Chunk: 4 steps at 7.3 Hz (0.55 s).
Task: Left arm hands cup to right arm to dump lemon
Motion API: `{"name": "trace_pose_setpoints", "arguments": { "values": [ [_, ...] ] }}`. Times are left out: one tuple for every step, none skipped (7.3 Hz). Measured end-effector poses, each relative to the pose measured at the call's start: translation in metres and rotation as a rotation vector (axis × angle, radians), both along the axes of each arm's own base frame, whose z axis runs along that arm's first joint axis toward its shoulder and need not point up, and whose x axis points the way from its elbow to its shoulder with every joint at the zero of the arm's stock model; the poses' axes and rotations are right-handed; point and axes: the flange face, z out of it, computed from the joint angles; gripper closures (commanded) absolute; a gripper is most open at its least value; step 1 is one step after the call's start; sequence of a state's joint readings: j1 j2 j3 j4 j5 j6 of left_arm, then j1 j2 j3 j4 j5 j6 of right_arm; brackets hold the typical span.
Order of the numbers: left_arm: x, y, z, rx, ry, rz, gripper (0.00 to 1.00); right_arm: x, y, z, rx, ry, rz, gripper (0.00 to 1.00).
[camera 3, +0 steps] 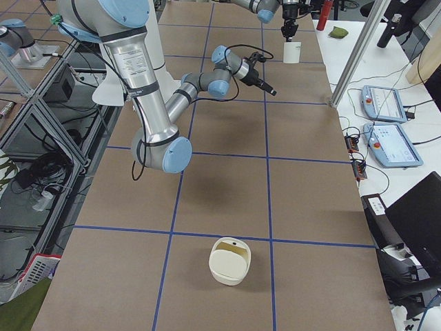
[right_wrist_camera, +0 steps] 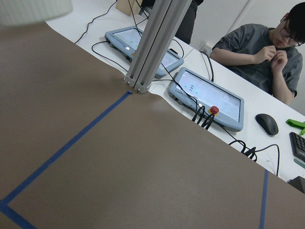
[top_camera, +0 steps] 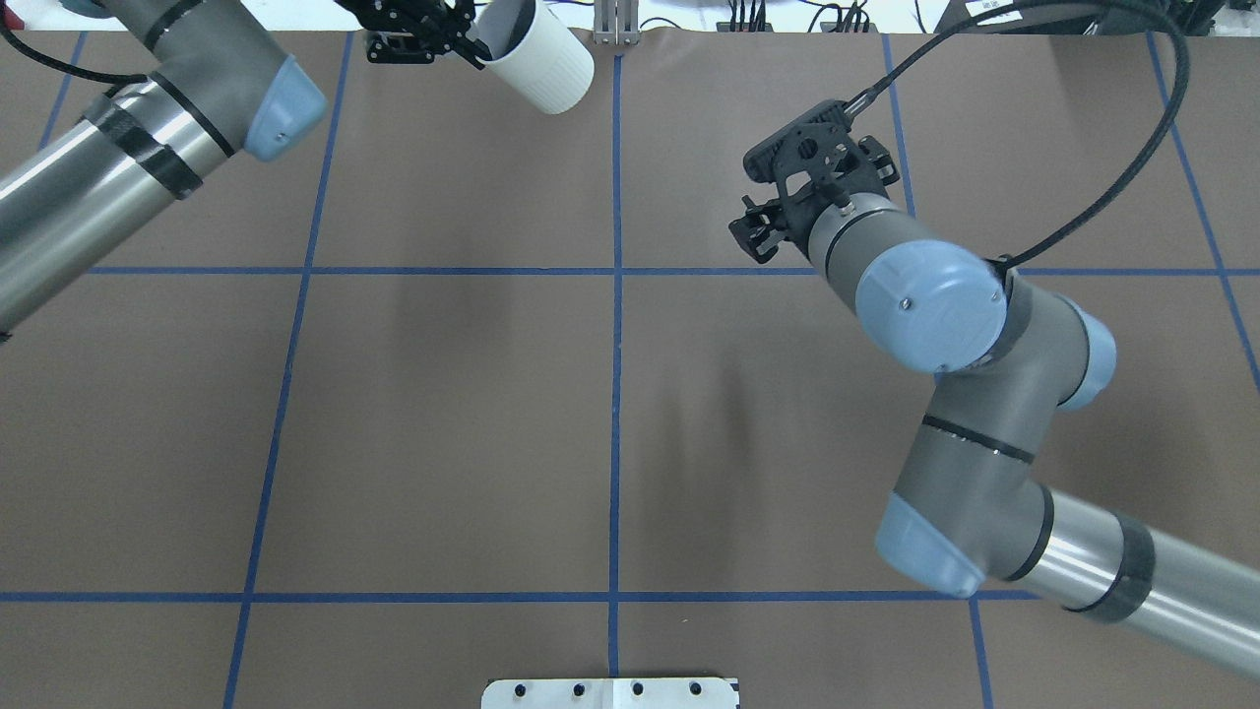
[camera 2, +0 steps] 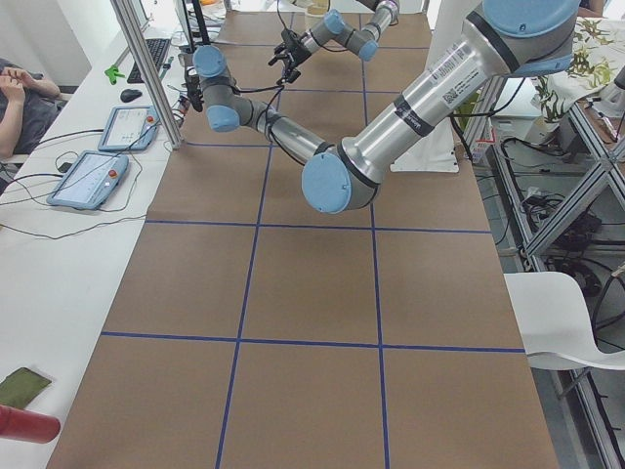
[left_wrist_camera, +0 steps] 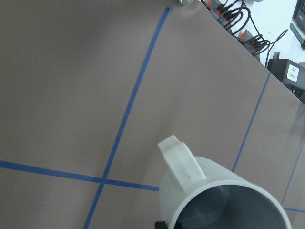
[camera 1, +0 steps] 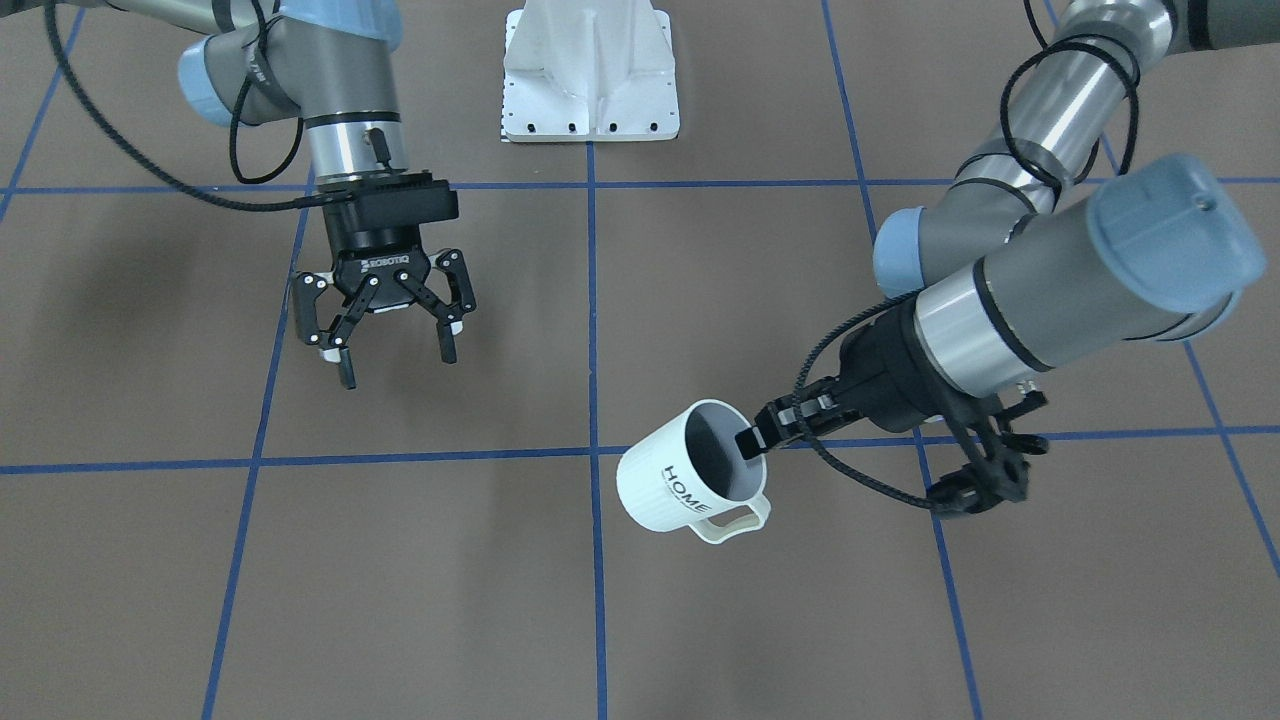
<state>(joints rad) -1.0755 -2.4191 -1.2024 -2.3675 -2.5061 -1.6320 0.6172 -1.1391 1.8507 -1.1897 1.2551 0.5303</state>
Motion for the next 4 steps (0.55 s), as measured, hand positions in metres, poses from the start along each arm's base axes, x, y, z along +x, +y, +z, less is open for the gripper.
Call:
{"name": "trace_pose_setpoints", "arguments": {
  "values": [
    [-0.029,-0.004,0.020,0.028,-0.013,-0.029,1.00,0.039,-0.028,0.020,-0.102,0.001,-0.042,0.00],
    [-0.052,-0.004,0.048,0.041,-0.034,-0.050,1.00,0.084,-0.048,0.046,-0.219,0.003,-0.072,0.00],
    [-0.070,-0.004,0.081,0.043,-0.059,-0.064,1.00,0.125,-0.059,0.073,-0.335,0.011,-0.079,0.00],
    [-0.084,-0.002,0.112,0.043,-0.084,-0.073,1.00,0.160,-0.067,0.092,-0.447,0.014,-0.075,0.00]
  ]
}}
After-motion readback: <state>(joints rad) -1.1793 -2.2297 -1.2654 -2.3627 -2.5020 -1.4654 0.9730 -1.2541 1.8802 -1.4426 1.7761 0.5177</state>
